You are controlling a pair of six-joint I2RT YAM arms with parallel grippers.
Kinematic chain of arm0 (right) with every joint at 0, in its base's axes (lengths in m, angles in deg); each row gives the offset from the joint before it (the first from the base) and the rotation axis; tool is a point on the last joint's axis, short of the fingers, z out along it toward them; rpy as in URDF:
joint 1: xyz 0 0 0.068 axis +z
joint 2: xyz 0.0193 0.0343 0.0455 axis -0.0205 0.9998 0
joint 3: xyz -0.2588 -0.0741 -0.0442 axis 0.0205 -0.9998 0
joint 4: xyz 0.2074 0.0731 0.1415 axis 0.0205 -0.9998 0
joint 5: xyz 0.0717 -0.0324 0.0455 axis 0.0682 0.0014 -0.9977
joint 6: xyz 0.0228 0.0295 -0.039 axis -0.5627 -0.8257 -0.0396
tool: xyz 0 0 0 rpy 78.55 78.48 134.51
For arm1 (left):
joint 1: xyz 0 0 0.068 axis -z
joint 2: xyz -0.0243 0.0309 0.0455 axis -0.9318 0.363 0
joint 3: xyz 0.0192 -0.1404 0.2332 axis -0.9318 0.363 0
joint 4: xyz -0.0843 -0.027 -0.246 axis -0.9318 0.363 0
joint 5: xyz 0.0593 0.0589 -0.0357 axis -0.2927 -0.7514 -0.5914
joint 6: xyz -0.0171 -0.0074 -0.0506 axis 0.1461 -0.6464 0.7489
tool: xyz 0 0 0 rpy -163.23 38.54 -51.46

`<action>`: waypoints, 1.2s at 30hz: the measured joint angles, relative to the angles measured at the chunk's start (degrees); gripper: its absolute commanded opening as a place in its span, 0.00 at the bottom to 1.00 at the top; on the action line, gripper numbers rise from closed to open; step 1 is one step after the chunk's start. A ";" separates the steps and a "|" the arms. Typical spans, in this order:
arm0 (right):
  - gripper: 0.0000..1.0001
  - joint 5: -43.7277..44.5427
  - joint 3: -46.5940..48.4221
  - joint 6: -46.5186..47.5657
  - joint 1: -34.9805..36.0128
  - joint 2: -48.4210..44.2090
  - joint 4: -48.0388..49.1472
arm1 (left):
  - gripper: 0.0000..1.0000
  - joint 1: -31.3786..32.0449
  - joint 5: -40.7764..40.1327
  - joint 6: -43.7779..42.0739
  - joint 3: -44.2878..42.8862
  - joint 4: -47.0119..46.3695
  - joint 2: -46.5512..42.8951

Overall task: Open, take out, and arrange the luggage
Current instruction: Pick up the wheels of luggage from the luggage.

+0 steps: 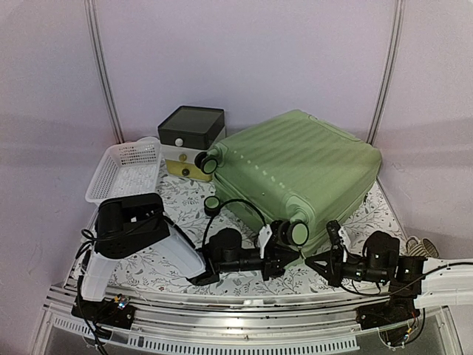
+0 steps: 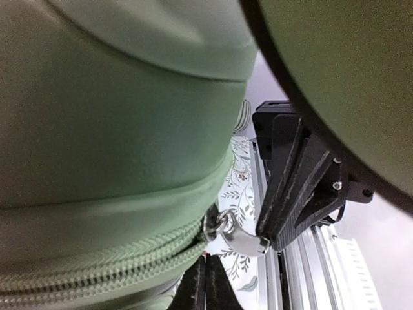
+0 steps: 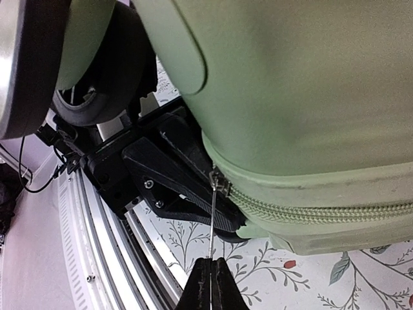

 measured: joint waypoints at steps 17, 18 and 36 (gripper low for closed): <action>0.05 -0.92 -1.66 1.01 0.00 0.79 4.52 | 0.03 0.07 1.88 -0.39 -2.01 1.64 1.18; 0.05 -0.90 -1.70 1.14 0.00 0.90 4.74 | 0.03 0.07 1.92 -0.39 -2.01 1.64 1.18; 0.29 2.21 -1.73 2.84 0.00 3.15 7.15 | 0.03 0.07 2.34 -0.85 -2.01 1.73 1.18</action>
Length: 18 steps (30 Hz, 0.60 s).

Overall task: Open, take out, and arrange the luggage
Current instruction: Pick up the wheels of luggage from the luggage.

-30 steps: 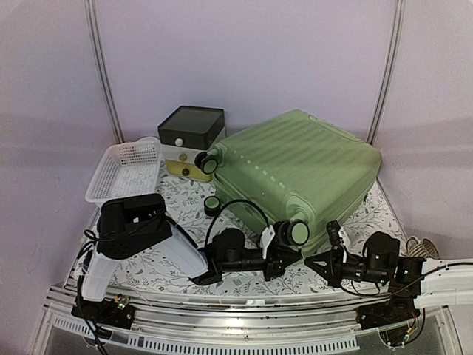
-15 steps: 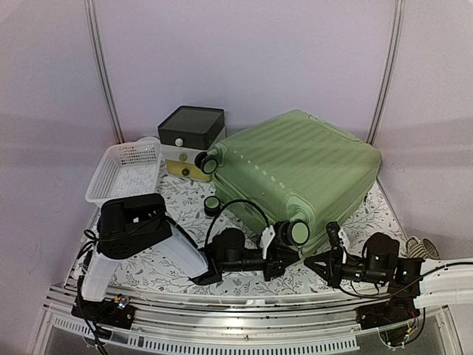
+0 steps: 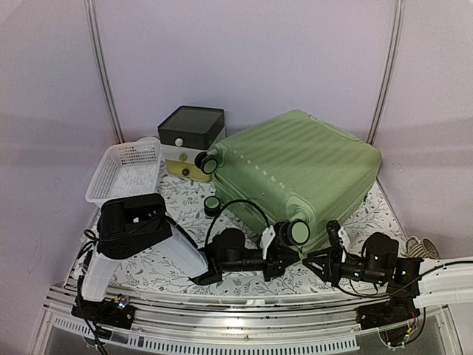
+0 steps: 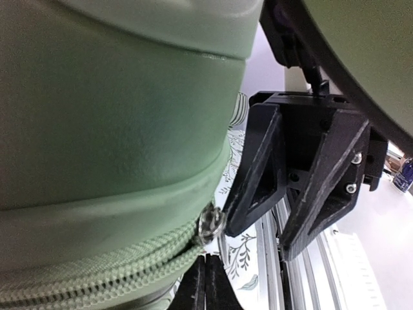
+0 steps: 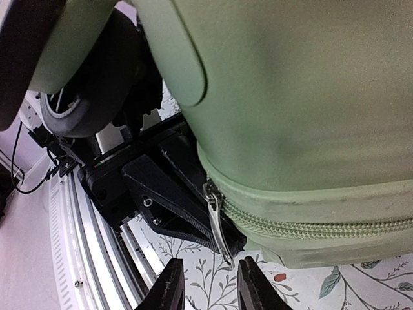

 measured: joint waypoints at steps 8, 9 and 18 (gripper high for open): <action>0.28 0.20 0.00 0.59 -0.35 5.92 3.02 | 0.02 0.00 0.00 0.00 -0.02 -0.02 0.00; 0.28 0.02 0.00 0.68 -0.46 6.93 3.91 | 0.02 0.00 0.00 0.00 -0.02 -0.02 0.00; 0.20 -0.81 0.00 1.20 -1.53 13.20 11.43 | 0.02 0.00 0.00 0.00 -0.02 -0.02 0.00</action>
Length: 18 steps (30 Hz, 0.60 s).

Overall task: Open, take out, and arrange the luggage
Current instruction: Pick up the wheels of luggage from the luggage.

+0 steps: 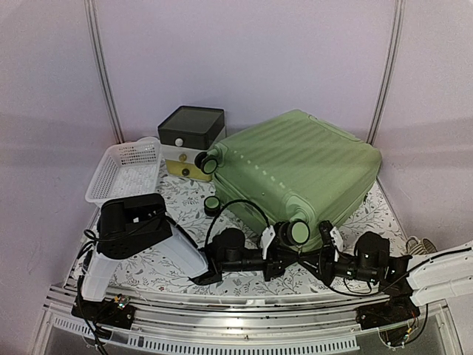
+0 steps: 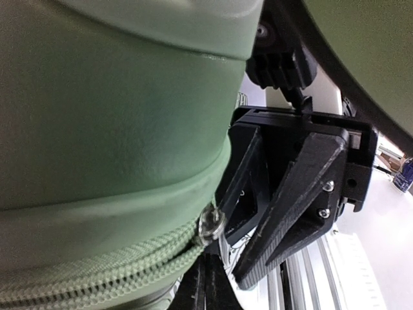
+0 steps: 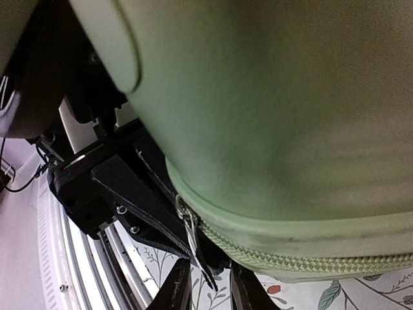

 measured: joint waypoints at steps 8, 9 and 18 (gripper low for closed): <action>0.02 -1.22 0.00 0.46 -0.74 1.20 1.68 | 0.02 -0.07 -0.09 -0.31 0.09 -0.04 0.00; 0.02 -1.40 0.00 0.63 -0.74 1.22 1.66 | 0.02 -0.09 -0.07 -0.37 0.17 -0.07 0.00; 0.02 -2.60 0.50 0.07 -0.72 -3.65 -3.56 | 0.03 0.33 -1.07 -0.72 3.21 -2.82 -0.85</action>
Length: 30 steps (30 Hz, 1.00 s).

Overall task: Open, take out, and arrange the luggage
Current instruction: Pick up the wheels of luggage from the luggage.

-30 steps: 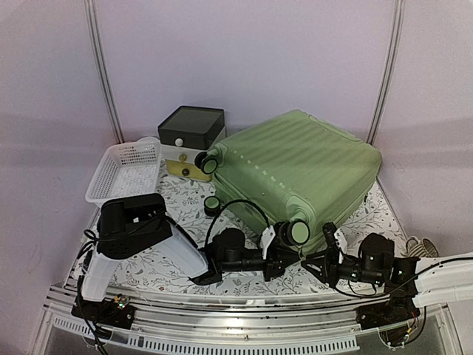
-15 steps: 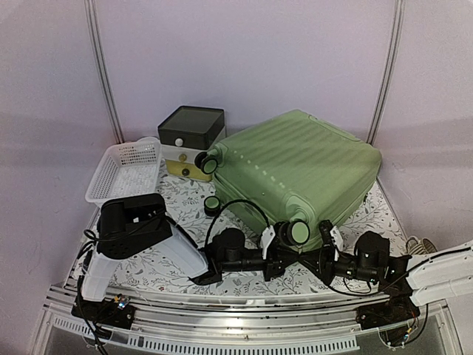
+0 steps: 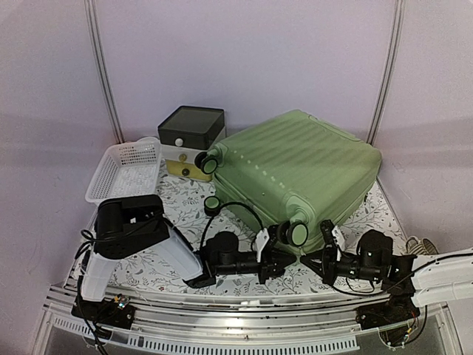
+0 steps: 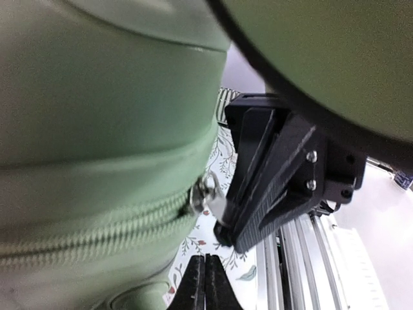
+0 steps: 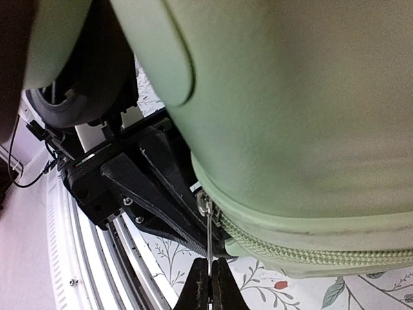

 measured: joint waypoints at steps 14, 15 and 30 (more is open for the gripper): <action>0.02 0.70 4.87 -4.37 0.00 -12.72 -21.38 | 0.27 0.22 -6.67 -2.05 11.63 -1.57 -13.62; 0.01 0.79 5.40 -4.57 0.00 -12.81 -22.47 | 0.33 0.22 -7.19 -2.27 12.52 -1.49 -15.10; 0.01 1.62 10.27 -4.52 0.04 -10.91 -30.18 | 0.98 10.01 -27.89 -10.62 2.34 31.36 -31.71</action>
